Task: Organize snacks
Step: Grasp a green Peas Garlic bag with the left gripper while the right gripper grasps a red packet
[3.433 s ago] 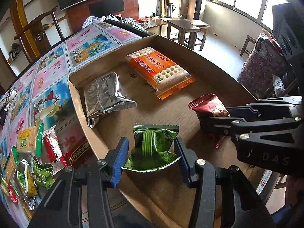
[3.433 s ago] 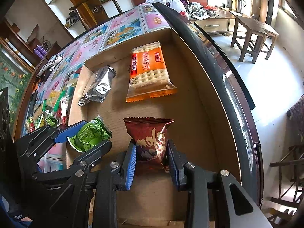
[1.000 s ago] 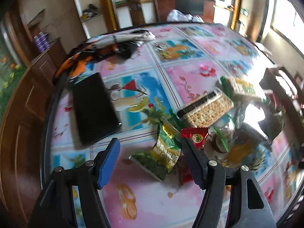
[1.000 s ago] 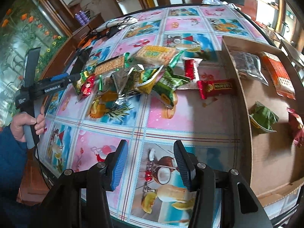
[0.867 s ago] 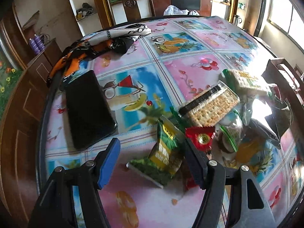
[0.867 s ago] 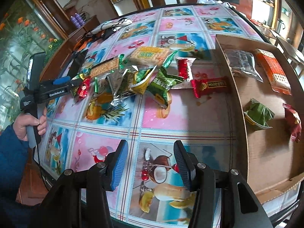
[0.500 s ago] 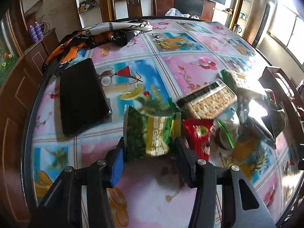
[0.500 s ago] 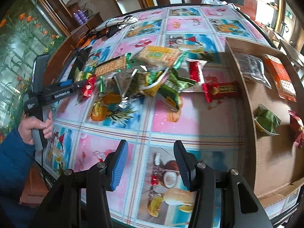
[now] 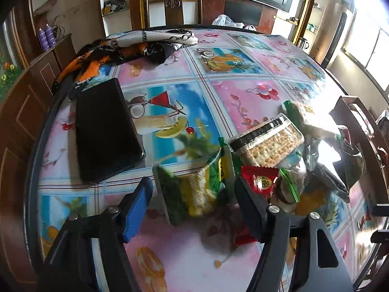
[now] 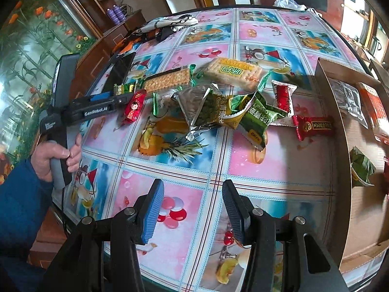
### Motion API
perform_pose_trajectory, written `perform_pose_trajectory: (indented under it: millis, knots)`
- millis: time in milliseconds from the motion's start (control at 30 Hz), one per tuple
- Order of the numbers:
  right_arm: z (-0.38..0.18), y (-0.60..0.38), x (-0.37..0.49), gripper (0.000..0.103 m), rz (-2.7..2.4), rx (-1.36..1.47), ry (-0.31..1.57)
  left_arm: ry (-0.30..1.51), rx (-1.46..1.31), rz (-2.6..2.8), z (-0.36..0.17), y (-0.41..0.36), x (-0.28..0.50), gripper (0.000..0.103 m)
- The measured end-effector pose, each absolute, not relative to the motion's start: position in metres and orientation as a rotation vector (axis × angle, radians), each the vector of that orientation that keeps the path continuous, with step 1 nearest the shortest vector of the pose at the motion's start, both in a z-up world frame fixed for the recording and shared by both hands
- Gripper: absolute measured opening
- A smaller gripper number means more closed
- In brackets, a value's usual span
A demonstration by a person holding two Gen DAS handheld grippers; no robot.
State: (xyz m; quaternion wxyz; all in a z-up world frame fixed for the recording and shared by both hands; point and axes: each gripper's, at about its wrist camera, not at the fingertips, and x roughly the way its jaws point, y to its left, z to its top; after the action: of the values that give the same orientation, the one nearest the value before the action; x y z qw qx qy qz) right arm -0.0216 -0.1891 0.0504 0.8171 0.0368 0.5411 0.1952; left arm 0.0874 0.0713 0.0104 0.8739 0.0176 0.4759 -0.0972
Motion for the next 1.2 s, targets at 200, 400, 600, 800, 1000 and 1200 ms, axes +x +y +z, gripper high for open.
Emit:
perform_pose_trajectory:
  millis: [200,400,600,800,1000,1200]
  knots:
    - [0.049,-0.187,-0.020,0.054,0.415,0.082,1.161,0.988,0.010,-0.167,0.010,0.077,0.077,0.043]
    - [0.052,-0.169,-0.001,0.054,0.462,0.103,1.170,1.016,-0.037,-0.132,0.011,0.091,0.030,0.043]
    - [0.053,-0.117,0.032,0.054,0.572,0.120,1.186,1.031,-0.069,-0.098,0.012,0.099,-0.021,0.043]
    - [0.035,-0.059,0.069,0.054,0.606,0.101,1.224,1.034,-0.075,-0.048,0.013,0.107,-0.042,0.043]
    - [0.014,-0.035,0.095,0.054,0.511,0.059,1.260,1.031,-0.077,-0.026,0.013,0.111,-0.053,0.043]
    - [0.016,-0.012,0.095,0.023,0.493,-0.146,1.205,1.023,-0.068,-0.011,0.013,0.109,-0.053,0.043]
